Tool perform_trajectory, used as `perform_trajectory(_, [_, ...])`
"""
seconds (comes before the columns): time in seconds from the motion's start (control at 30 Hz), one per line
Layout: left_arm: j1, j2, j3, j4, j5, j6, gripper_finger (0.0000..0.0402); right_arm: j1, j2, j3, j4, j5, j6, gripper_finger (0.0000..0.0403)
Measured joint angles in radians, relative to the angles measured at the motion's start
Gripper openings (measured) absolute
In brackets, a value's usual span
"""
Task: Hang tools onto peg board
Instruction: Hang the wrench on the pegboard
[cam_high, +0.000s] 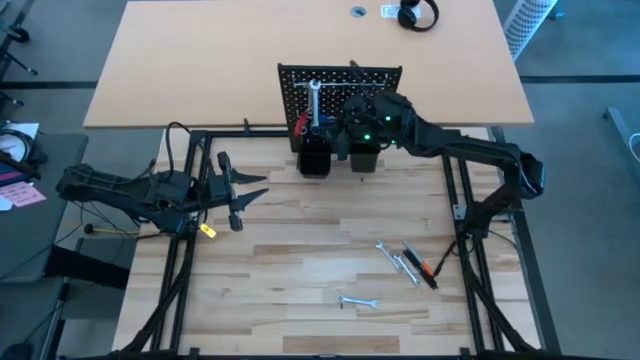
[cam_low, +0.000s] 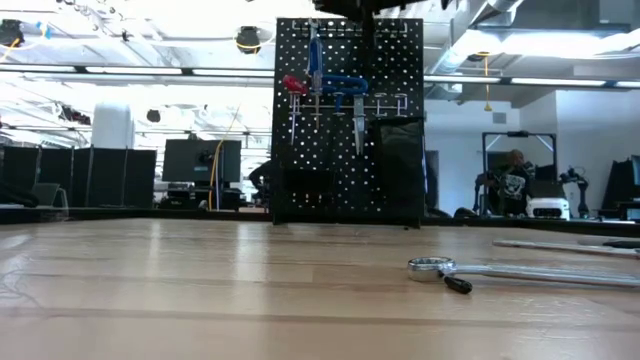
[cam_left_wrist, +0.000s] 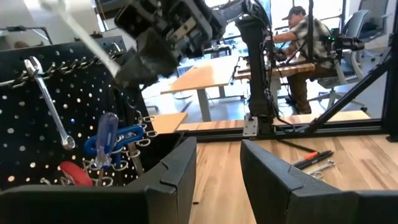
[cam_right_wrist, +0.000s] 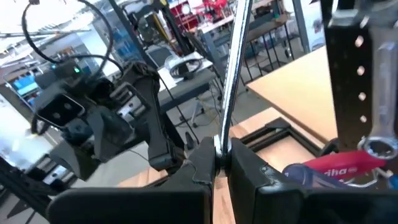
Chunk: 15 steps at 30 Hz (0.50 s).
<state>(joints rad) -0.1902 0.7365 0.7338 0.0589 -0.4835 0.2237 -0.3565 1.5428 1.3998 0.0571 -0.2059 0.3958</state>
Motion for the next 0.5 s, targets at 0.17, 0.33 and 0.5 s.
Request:
perform_trajectory(0.17, [0.0,0.0,0.0,0.0,0.0,0.0,0.0115,-0.002,-0.042,0.0,-0.038,0.021,0.018,0.0029])
perform_trajectory(0.33, [0.0,0.0,0.0,0.004,0.0,-0.001,0.0115,-0.021,-0.046,0.0,-0.096,0.02,0.118,0.0029])
perform_trajectory(0.5, [0.0,0.0,0.0,0.005,0.001,-0.002,0.0115,-0.027,-0.033,0.0,-0.122,0.02,0.176,0.0029])
